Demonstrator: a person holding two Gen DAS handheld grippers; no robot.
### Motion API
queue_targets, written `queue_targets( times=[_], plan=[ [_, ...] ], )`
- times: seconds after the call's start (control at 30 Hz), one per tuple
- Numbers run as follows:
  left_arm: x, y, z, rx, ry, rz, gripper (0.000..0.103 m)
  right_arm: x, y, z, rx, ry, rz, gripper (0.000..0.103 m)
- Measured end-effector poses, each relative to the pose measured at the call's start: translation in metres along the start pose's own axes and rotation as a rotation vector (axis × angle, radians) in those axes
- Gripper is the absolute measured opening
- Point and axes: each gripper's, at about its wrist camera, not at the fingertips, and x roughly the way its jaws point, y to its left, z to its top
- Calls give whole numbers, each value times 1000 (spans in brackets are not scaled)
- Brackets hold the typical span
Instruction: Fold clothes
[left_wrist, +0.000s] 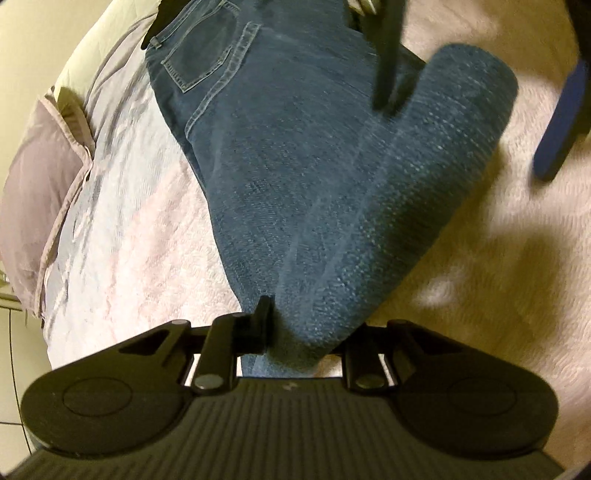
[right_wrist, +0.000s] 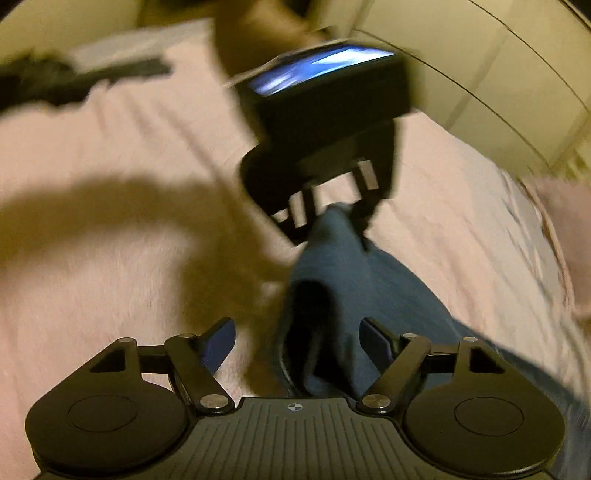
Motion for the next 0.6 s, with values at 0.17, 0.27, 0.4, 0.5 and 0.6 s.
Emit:
queue_targets(
  times=[0.17,0.27,0.4,0.5,0.6],
  plan=[
    [-17,1,2,-25,0,18,14,26,0,-14,-103,38,-116,48],
    [-27,5,7,-42,-2,43,13,14,-27,-16,15,27,-72,18],
    [-62,4,11,-88,-18,84,11,-24,-43,0,74,5,-39,13],
    [-104,-6,9,-123,-17,101,11,-60,-35,18,73,-22,-18,12],
    [-153,-33,3,-169,26,62,11,-99,-10,39,72,-48,61,12]
  ],
)
